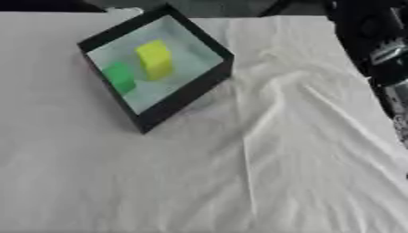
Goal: Pick up objects on the table and place them in the box.
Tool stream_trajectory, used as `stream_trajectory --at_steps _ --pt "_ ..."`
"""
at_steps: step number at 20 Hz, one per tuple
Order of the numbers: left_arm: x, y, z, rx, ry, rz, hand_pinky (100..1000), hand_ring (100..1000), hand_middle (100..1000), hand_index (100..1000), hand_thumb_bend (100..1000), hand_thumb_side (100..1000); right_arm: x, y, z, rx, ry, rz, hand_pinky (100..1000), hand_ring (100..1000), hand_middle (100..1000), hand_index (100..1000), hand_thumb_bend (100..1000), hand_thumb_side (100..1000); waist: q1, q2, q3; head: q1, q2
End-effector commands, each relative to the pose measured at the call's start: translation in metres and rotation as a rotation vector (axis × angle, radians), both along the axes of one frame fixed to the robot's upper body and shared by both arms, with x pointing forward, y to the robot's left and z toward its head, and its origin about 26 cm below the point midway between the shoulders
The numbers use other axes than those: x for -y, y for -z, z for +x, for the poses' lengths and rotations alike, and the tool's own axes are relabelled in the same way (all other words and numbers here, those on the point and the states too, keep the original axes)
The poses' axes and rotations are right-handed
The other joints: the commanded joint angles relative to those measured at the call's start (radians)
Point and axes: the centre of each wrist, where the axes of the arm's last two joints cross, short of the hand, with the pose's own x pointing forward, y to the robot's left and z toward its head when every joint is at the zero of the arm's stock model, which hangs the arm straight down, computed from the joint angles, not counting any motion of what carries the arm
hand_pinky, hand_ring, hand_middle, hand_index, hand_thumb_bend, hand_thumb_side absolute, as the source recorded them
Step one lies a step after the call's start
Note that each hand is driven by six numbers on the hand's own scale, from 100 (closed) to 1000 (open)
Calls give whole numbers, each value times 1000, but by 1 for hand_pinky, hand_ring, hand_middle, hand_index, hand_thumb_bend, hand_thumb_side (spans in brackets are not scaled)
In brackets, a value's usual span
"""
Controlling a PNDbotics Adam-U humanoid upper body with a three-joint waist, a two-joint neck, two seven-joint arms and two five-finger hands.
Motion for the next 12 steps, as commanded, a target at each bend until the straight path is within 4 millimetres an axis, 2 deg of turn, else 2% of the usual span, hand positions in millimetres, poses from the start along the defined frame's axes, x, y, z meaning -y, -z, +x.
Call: stream_trajectory --at_steps 1,5,6,7,12 --pt "2 -12 0 41 16 16 826 644 717 801 117 759 -26 -7 -3 45 -19 25 849 678 468 622 316 199 7 -22 8 -15 -1" --pt "6 -13 1 48 35 10 825 644 717 802 118 758 -60 13 -1 30 -28 43 850 677 469 625 302 191 10 -15 27 -34 -1" --pt "6 -14 2 52 37 8 825 644 717 802 113 763 -68 20 -1 24 -29 39 849 677 469 625 351 186 10 -13 31 -39 -1" --pt "7 -15 2 55 39 7 825 644 717 802 118 759 -74 26 -1 20 -28 32 848 677 470 626 308 204 10 -12 34 -42 -1" --pt "8 -16 3 64 43 -1 826 645 718 802 119 761 -98 66 3 -5 0 -43 843 678 475 623 338 241 8 -5 49 -52 -1"
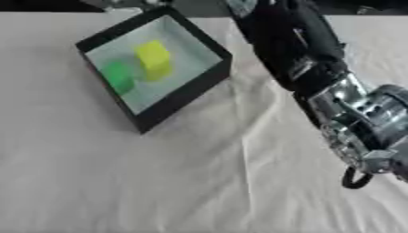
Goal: Pick up objects on the table and place them in the box.
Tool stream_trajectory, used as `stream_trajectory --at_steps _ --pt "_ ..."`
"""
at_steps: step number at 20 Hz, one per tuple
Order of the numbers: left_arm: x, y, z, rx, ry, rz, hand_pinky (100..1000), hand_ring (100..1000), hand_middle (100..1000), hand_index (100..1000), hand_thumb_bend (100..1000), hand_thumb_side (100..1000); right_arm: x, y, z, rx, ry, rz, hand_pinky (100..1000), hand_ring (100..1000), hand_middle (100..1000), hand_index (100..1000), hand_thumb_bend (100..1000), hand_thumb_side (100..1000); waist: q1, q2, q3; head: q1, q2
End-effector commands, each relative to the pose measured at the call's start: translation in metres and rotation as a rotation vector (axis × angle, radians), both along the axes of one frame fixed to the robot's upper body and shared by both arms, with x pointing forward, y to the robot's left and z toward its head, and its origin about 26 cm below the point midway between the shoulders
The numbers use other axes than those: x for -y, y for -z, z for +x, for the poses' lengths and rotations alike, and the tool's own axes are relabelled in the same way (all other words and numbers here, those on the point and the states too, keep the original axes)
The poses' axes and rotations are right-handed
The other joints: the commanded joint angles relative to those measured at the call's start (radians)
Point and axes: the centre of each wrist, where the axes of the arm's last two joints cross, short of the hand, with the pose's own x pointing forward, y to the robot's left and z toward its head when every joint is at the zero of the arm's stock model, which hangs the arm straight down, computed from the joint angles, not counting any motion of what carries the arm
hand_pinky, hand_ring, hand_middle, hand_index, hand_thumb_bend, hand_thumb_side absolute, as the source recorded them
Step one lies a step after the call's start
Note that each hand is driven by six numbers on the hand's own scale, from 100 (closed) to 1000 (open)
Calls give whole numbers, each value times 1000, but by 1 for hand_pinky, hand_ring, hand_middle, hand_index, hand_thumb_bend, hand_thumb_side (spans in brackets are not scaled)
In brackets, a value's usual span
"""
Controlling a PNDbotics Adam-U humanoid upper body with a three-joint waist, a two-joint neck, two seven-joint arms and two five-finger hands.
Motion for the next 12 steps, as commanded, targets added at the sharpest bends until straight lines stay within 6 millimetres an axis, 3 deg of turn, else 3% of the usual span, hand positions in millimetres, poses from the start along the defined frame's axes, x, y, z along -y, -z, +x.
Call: stream_trajectory --at_steps 1,5,7,8,9,10,12 --pt "2 -10 -1 33 12 8 826 645 719 802 119 761 -11 8 0 26 19 -38 842 678 475 624 340 243 5 -13 5 -6 -1" --pt "3 -10 0 34 13 5 826 645 719 802 119 762 -18 41 3 1 44 -88 847 715 527 682 438 273 5 -10 8 -7 -1" --pt "3 -9 0 34 13 4 826 645 718 802 119 762 -21 52 3 -2 41 -104 856 747 586 732 438 263 6 -8 8 -6 -1" --pt "3 -9 0 34 13 3 826 645 718 802 119 763 -22 56 3 -4 33 -117 885 821 714 829 418 171 6 -8 8 -6 -1" --pt "3 -9 0 32 13 3 826 645 718 802 119 763 -22 59 3 -7 23 -131 893 840 743 850 422 204 6 -7 7 -6 -1" --pt "3 -9 0 31 13 3 826 645 718 802 120 764 -22 61 3 -6 14 -136 911 880 799 891 467 351 7 -7 6 -5 -1" --pt "2 -8 -1 30 11 3 826 646 718 802 120 763 -20 60 3 2 5 -123 921 904 832 922 546 438 7 -7 4 -2 -1"
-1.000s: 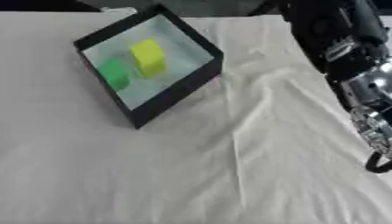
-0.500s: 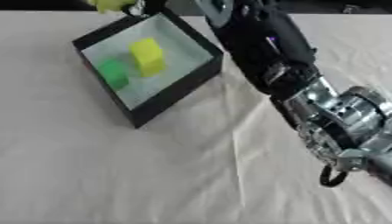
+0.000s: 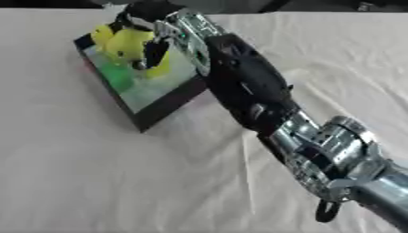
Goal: Pick up objects on the table and place them in the box.
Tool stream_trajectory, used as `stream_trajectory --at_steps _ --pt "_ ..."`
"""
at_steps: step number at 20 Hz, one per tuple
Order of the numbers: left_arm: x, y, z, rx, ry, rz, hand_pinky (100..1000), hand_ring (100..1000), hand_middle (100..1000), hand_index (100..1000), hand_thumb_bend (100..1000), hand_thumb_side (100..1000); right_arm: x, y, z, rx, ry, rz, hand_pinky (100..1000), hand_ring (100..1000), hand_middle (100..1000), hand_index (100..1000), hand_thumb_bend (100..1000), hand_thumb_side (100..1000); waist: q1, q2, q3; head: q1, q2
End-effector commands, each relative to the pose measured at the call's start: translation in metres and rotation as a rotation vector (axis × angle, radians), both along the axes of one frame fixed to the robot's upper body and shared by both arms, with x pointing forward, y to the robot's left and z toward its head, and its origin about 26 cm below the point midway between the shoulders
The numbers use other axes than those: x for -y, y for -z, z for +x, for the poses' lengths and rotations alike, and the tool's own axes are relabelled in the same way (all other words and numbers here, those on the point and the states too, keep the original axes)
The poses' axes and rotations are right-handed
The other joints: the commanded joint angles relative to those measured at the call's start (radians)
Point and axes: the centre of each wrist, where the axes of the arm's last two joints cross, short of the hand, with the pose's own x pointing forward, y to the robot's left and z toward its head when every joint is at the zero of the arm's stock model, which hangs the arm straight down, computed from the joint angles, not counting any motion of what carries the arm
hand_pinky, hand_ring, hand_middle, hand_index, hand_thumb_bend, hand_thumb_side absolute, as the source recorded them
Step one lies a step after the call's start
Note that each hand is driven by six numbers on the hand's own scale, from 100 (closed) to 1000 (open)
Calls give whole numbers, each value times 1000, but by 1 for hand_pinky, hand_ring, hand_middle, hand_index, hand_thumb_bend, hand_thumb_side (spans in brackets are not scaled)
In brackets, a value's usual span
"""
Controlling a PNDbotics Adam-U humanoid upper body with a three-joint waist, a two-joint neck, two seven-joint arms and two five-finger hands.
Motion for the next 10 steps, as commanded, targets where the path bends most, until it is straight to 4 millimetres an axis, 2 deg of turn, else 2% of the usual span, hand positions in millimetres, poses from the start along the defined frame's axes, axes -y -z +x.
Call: stream_trajectory --at_steps 1,3,6,8,10 --pt "-1 -9 -2 26 4 17 826 646 718 802 120 763 -1 -14 0 46 -19 18 922 906 837 926 563 449 9 -13 -1 5 -1" --pt "-1 -9 -2 26 4 17 826 646 718 802 122 764 3 -15 0 41 -17 44 922 897 833 928 578 450 10 -15 -4 8 -1" --pt "-1 -8 -2 22 3 17 826 645 718 802 121 765 9 -25 0 33 -20 126 924 893 830 934 513 412 11 -16 -9 16 -1" --pt "-2 -6 -2 18 -1 18 826 645 717 801 120 765 19 -40 -1 42 -20 212 917 876 814 936 469 384 10 -18 -14 23 -1" --pt "-3 -6 -3 16 -3 18 826 645 717 801 120 765 31 -59 -4 67 -6 289 915 870 809 936 466 369 9 -20 -19 28 -1"
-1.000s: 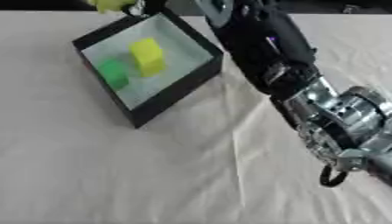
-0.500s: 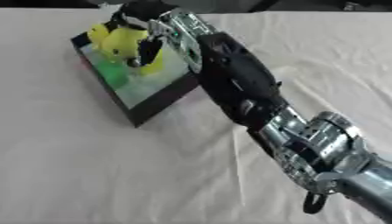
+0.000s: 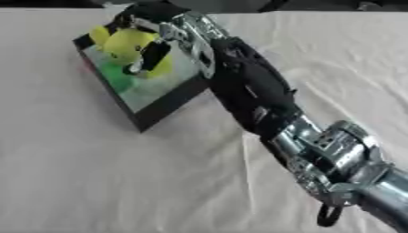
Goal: Pick up objects on the table and place them in the box.
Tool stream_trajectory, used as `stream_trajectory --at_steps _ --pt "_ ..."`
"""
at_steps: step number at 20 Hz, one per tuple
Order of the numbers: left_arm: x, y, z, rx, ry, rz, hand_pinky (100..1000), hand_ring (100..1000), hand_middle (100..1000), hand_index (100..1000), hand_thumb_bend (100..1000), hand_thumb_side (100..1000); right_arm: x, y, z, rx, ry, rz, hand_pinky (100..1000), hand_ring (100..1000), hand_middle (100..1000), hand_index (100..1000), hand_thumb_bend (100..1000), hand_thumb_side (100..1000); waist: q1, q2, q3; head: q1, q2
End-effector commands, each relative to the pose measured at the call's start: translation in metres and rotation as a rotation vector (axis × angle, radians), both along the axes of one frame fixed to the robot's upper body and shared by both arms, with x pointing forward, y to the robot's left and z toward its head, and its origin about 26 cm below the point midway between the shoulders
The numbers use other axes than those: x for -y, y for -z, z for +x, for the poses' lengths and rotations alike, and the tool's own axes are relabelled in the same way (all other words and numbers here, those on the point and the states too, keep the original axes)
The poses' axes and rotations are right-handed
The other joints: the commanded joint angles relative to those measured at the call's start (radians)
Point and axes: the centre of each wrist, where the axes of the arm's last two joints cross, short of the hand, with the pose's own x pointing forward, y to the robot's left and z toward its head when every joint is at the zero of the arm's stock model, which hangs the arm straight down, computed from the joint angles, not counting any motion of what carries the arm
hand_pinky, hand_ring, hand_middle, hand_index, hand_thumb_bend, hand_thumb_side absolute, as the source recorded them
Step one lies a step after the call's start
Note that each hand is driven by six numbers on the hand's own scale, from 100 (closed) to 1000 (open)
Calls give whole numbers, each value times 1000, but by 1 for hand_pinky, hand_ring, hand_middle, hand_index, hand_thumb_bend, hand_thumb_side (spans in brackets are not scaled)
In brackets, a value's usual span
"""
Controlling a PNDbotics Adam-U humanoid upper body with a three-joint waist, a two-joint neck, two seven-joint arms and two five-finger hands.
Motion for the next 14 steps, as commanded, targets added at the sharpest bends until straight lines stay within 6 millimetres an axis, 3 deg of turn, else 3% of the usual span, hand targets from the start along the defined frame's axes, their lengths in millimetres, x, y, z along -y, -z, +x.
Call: stream_trajectory --at_steps 1,3,5,6,8,12,14 --pt "-3 -7 -2 20 -2 19 826 645 717 801 120 765 22 -42 -4 70 17 123 915 869 806 935 457 364 8 -22 -4 10 -1" --pt "-3 -8 -2 22 -3 22 826 645 717 802 119 763 37 -56 -9 85 22 193 915 864 799 934 427 338 9 -23 -10 14 -1" --pt "-4 -8 -3 24 -6 25 826 645 718 802 119 762 55 -70 -15 100 40 281 907 838 763 934 285 310 9 -23 -16 22 -1" --pt "-4 -8 -3 25 -8 26 826 646 718 802 118 761 63 -75 -18 107 51 326 907 837 758 933 312 283 10 -23 -19 24 -1" --pt "-5 -8 -3 25 -15 27 826 645 718 802 118 762 79 -83 -26 108 58 426 910 838 756 924 225 265 10 -24 -26 30 -1" --pt "-6 -6 -4 18 -18 27 826 645 717 802 115 773 113 -82 -42 68 48 590 914 840 751 898 100 315 12 -27 -41 39 -1" --pt "-6 -6 -4 18 -17 26 826 646 718 803 117 772 130 -74 -48 38 48 639 915 838 746 891 100 334 12 -30 -47 47 -1"
